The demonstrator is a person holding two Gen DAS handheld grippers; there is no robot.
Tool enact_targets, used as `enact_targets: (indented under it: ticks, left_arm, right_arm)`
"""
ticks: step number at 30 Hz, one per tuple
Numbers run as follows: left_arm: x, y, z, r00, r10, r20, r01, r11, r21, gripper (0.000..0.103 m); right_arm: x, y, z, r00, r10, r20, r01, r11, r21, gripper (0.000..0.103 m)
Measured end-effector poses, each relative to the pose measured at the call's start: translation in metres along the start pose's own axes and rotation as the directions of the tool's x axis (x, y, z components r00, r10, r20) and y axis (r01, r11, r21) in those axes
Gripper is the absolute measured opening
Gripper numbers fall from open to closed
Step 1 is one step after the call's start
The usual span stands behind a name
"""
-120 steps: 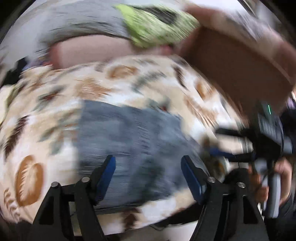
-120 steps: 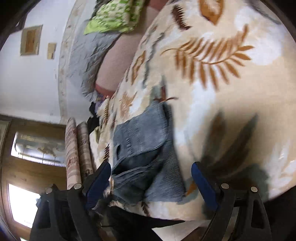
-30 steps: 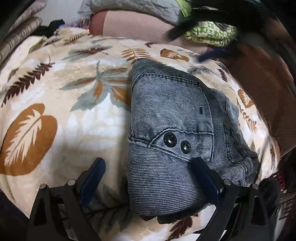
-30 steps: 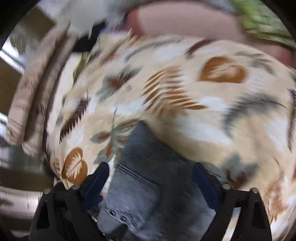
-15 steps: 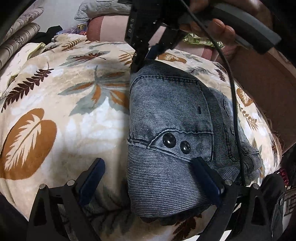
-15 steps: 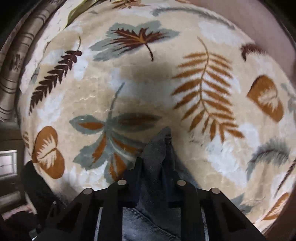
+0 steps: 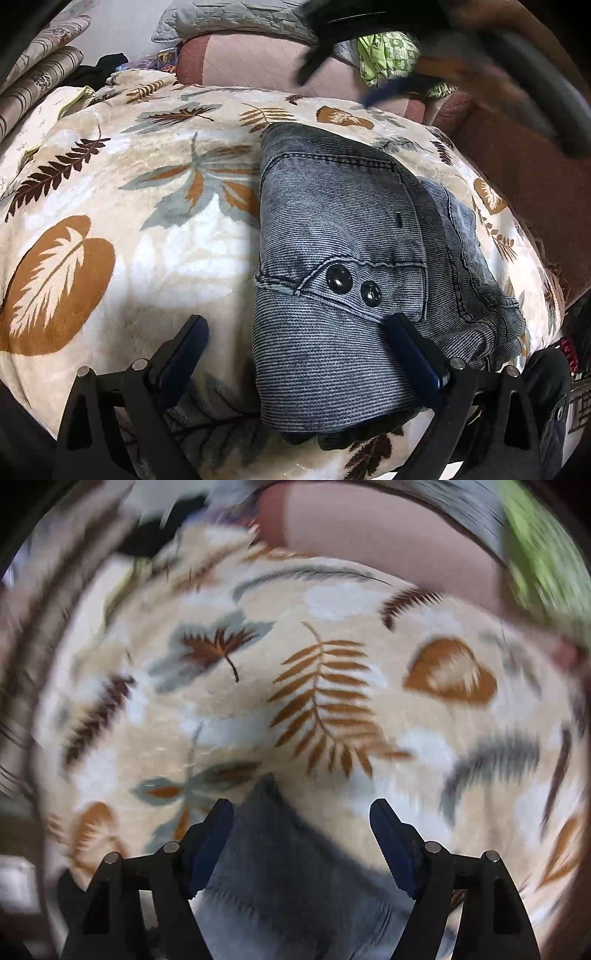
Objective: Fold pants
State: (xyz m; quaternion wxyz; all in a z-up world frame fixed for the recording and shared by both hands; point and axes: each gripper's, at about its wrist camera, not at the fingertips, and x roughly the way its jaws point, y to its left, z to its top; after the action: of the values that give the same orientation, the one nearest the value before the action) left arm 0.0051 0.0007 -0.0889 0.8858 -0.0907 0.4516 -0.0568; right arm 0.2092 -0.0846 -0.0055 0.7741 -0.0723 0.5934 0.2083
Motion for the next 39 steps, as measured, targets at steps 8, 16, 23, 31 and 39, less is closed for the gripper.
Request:
enact_targets:
  ticks: [8,16,23,31,39]
  left_arm:
    - [-0.001,-0.001,-0.002,1.0,0.022,0.006,-0.022,1.0,-0.011,0.1]
    - [-0.015,0.017,0.014,0.997,-0.039,-0.073,0.029,0.991,-0.134,0.1]
    - [-0.041,0.039,0.021,0.998,-0.004,-0.06,-0.009,0.976,-0.217,0.1]
    - [-0.052,0.009,0.025,0.998,-0.006,-0.058,-0.002,0.99,-0.14,0.1]
    - [-0.007,-0.001,-0.001,0.983,0.02,-0.183,-0.033,0.997,-0.065,0.1]
  right_arm:
    - [0.001,-0.102,-0.136,0.94,0.332,0.077,-0.334,0.849,0.409,0.079]
    - [0.019,-0.145,-0.166,0.884,0.415,0.217,-0.464,0.717,0.52,0.08]
    - [-0.032,-0.102,-0.24,0.743,0.574,0.344,-0.669,0.63,0.394,0.081]
    - [0.007,-0.104,-0.286,0.707,0.611,0.355,-0.701,0.541,0.464,0.085]
    - [-0.023,-0.095,-0.277,0.699,0.593,0.4,-0.715,0.58,0.389,0.091]
